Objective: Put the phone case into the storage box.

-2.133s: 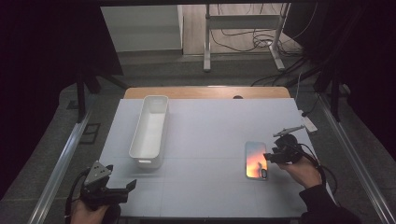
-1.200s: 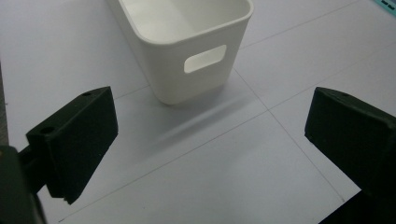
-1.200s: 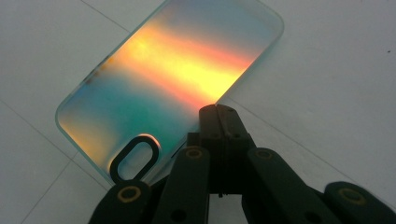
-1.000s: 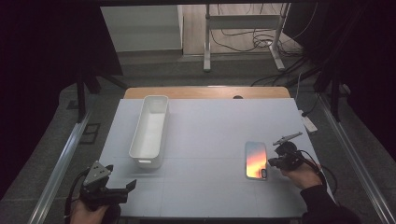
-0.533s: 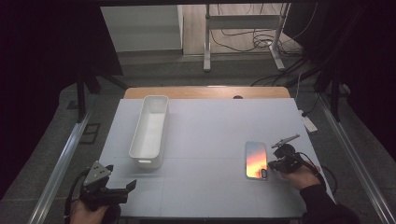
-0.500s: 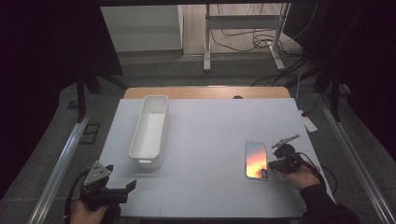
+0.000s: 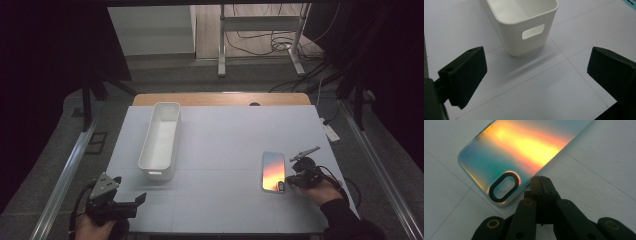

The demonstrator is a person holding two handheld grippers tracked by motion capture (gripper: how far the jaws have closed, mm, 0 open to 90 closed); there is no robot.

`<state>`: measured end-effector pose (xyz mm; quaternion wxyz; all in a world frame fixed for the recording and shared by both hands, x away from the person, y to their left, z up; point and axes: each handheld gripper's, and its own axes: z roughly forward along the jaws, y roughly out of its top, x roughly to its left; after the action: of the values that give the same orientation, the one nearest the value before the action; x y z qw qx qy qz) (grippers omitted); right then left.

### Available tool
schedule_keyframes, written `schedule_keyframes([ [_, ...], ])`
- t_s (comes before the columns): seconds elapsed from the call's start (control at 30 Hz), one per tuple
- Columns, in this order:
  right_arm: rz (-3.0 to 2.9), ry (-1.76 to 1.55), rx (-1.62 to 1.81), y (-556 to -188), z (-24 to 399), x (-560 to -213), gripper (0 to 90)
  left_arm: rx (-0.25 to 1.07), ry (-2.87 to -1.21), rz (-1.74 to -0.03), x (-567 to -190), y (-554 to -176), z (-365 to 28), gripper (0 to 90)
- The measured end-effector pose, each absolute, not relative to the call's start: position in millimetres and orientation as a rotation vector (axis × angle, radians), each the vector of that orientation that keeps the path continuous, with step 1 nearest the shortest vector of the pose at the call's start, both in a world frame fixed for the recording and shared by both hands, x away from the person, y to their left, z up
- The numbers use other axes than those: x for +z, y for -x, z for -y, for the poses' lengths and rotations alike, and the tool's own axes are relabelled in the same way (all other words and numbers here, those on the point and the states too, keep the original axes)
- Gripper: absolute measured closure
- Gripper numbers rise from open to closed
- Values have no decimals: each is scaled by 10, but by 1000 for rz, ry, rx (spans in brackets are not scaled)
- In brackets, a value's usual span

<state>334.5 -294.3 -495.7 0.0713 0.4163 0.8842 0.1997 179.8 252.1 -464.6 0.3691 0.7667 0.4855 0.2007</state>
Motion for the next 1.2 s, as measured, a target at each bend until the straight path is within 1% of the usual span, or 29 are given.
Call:
schedule_keyframes([
  [1.2, -2807, -1046, 653, -3230, 2405, -5003, 890, 511, -1974, -1246, -4646, -1811, -2515, 33],
])
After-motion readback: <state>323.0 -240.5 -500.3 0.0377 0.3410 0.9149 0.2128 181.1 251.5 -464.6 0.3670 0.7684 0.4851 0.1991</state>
